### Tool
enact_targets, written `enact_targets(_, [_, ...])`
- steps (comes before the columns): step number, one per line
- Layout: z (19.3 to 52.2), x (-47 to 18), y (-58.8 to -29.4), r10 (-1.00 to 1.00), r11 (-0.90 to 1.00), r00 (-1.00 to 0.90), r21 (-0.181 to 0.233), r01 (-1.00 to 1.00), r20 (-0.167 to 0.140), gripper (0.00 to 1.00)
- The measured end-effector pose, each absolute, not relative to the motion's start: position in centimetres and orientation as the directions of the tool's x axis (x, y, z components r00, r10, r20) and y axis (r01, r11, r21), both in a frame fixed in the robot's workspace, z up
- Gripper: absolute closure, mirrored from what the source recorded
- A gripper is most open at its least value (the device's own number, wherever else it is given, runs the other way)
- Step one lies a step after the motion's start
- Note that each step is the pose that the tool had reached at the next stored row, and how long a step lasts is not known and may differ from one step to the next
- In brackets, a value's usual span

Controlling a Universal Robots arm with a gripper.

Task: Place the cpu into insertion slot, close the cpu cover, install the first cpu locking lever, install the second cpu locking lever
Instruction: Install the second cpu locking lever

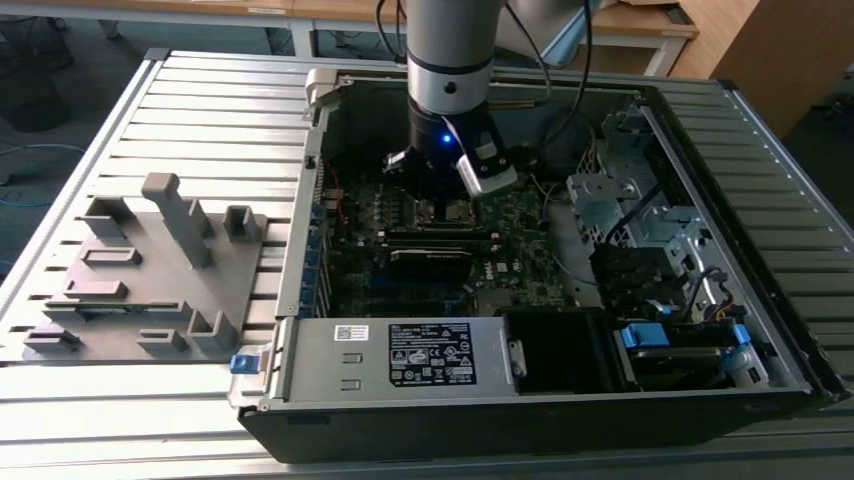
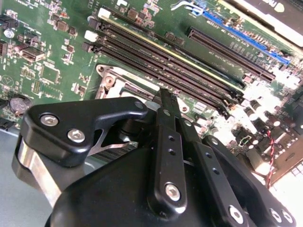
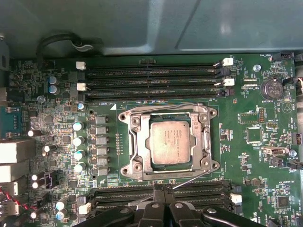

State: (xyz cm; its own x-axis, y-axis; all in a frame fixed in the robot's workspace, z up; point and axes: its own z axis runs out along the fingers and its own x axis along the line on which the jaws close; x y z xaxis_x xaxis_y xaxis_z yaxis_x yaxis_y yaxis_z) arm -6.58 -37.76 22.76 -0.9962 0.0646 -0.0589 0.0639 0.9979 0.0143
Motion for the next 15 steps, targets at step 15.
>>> enact_targets(15, [22.62, -7.11, -37.84, 0.064, 0.998, -0.996, 0.014, 0.064, -0.06, 0.9])
